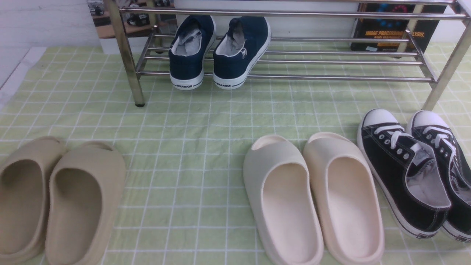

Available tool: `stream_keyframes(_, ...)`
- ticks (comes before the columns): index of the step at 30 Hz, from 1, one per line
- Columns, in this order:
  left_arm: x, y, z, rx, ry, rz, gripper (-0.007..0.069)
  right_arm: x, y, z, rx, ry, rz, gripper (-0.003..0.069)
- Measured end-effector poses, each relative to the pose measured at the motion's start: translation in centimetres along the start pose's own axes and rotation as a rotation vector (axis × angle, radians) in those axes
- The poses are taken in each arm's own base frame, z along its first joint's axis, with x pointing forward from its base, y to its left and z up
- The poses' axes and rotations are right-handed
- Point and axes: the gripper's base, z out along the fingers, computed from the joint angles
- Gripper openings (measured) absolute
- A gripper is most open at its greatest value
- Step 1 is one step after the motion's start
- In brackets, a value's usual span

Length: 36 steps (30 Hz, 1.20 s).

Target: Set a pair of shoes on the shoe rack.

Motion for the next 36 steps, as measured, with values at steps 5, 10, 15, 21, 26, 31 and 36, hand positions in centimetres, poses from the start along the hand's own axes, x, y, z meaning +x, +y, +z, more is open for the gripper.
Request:
stream_keyframes(5,0.0,0.0,0.0,0.000,0.000,0.000,-0.0012,0.0,0.0,0.0,0.000,0.000,0.000,0.0239)
stream_keyframes(10,0.2,0.3,0.8,-0.018,-0.031,0.052,-0.0013,0.0,0.0,0.0,0.000,0.000,0.000,0.0239)
stream_keyframes(15,1.5,0.6,3.6,0.034,-0.298,0.098,-0.0013,0.0,0.0,0.0,0.000,0.000,0.000,0.0239)
stream_keyframes(21,4.4,1.8,7.2,0.026,-0.544,0.088,-0.0013,0.0,0.0,0.0,0.000,0.000,0.000,0.0239)
stream_keyframes(26,7.4,3.4,9.9,-0.034,-0.615,0.052,-0.0013,0.0,0.0,0.0,0.000,0.000,0.000,0.0239)
stream_keyframes(31,9.0,4.2,11.6,-0.062,-0.567,0.044,-0.0013,0.0,0.0,0.0,0.000,0.000,0.000,0.0239)
stream_keyframes(36,9.5,4.5,12.1,-0.083,-0.537,0.048,-0.0013,0.0,0.0,0.0,0.000,0.000,0.000,0.0239)
